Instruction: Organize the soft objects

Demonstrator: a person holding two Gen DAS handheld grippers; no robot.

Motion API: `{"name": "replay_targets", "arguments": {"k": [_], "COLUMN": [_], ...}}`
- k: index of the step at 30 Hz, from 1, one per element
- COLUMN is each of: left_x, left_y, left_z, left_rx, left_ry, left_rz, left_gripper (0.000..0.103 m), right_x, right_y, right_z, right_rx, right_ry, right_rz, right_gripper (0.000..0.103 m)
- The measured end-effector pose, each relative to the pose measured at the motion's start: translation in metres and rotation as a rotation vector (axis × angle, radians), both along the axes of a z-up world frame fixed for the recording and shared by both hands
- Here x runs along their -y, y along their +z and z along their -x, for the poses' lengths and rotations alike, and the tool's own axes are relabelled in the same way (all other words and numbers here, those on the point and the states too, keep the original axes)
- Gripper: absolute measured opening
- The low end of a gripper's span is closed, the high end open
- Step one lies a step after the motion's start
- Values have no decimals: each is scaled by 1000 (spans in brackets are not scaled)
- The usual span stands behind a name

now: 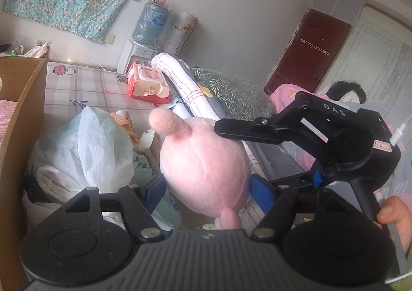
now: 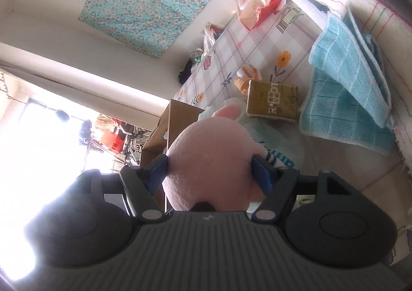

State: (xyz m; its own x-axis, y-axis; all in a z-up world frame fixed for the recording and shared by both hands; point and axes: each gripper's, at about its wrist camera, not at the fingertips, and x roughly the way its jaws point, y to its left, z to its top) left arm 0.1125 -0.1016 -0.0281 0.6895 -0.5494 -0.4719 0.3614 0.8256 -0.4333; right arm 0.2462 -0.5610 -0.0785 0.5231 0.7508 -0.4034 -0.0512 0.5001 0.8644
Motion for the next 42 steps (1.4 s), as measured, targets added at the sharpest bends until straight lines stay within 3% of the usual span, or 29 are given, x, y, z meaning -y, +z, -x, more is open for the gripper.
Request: {"name": "replay_targets", "arguments": {"k": [8,16,20,24,31,35,37,42], "left_x": [-40,-123,-170,-208,-237,-238,-236,-212], "left_y": [45,78,84,81,39,-1,-13,-13], "left_z": [50,88,86,59,-33,-71,-83,-89], "left_rx": [154,205,152,36,-231,-406,-441,-383], "left_ry": [42,189,294,386,392,354,341,330], "left_rz": [-13,-52,-99,-256,-556,-602,-584,-628], "left_gripper": [67,65,65,65,65,65,66,70], "right_x": [-36,-131,-165,-170,-149,-136,-131,-123], "right_y": [63,104,106,90,59,53,51,44], "right_z": [37,42,38,33,32,31,32,30], "right_rx": [141,216,234,193,143,146,144,126], "right_ry": [109,319,322,310,237,206,198,190], "right_rz": [-2,-43,-21,-38,-30,-20,-18,-20], "right_gripper": [74,77,77,77,77,77,77,77]}}
